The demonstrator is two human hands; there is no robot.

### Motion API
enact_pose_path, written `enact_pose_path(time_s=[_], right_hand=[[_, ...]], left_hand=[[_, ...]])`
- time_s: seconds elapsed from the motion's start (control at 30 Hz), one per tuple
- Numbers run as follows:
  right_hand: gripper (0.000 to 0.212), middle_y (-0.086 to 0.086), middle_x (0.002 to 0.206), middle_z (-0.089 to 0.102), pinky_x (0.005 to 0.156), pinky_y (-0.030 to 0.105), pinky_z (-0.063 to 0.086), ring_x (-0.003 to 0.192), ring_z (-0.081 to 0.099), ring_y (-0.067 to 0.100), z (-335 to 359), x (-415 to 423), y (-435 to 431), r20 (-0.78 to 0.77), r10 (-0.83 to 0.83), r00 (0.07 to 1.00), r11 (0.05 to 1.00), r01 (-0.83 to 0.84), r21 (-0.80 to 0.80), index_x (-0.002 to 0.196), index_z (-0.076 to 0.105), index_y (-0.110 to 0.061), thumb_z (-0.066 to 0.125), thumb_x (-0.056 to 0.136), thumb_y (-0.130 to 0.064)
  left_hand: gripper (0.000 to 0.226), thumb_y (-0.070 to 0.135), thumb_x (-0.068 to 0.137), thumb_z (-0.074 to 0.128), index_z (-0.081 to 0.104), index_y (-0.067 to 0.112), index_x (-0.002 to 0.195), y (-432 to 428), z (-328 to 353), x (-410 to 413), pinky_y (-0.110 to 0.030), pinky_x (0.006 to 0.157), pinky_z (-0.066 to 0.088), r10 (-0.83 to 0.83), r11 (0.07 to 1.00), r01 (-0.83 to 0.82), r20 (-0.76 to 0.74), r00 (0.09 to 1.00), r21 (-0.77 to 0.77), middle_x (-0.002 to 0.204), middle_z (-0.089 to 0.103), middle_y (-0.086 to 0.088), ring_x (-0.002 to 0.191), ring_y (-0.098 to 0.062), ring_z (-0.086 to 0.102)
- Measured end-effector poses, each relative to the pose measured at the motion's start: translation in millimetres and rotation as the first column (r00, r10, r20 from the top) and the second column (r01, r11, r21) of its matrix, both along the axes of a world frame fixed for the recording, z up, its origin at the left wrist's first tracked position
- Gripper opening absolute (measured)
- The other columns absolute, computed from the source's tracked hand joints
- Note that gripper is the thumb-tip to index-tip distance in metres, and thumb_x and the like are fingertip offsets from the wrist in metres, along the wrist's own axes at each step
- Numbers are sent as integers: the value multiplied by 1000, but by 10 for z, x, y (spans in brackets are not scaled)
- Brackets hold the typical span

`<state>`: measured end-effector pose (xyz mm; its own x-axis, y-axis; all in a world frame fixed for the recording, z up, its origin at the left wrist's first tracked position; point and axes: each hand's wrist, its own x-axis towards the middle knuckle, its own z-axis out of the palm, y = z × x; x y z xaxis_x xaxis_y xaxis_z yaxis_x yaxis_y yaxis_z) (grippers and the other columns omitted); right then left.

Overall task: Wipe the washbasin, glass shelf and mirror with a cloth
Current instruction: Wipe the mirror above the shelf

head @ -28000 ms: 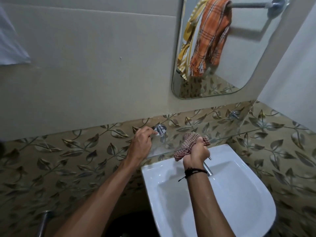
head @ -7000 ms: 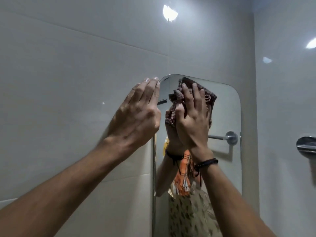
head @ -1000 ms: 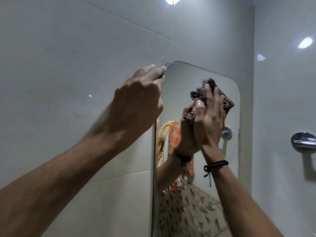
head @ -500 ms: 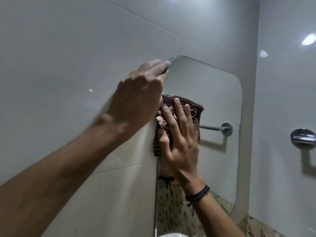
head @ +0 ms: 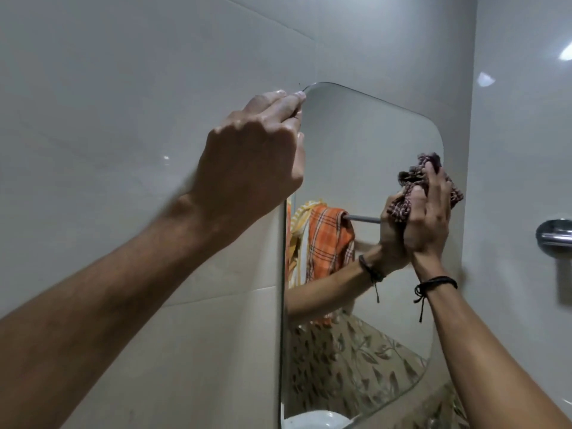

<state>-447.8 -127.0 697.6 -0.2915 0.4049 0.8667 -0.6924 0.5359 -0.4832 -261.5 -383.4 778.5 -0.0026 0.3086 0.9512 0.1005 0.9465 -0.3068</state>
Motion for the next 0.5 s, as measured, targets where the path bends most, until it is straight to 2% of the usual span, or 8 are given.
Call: enact_pose_path(time_s=[0.1,0.27,0.4,0.5], right_hand=[[56,-4,166,22,125,32,10,153,14,11,-31,3,5,60,23,998,995,-18,-94,154,33,-38,30,99,-46],[54,-5,164,27,125,39,12,152,20,13,-182,117,-200,224,49,973,920,44,-390,154,34,-38,30,100,-44],[56,-5,166,22,125,42,8,153,14,15,-205,301,-438,260,43,965,924,60,-377,155,30,-38,28,100,-45],[58,-7,167,17,125,42,6,154,10,13,-190,520,-662,180,19,983,968,27,-249,155,28,-41,27,97,-49]], left_hand=[[40,25,96,46,68,13,127,0,6,10,-35,94,53,4,1000,-3,-15,1000,7,139,61,7,130,-12,54],[40,24,93,48,71,12,122,9,-7,-8,-34,91,53,14,1000,-14,-40,999,2,137,63,5,128,-14,57],[38,22,91,50,73,10,118,18,-8,-27,-35,89,53,11,1000,-11,-52,999,2,134,65,3,125,-15,59],[39,22,90,49,74,10,118,29,-15,-32,-35,89,53,16,1000,-16,-63,998,-1,134,66,3,124,-16,59]])
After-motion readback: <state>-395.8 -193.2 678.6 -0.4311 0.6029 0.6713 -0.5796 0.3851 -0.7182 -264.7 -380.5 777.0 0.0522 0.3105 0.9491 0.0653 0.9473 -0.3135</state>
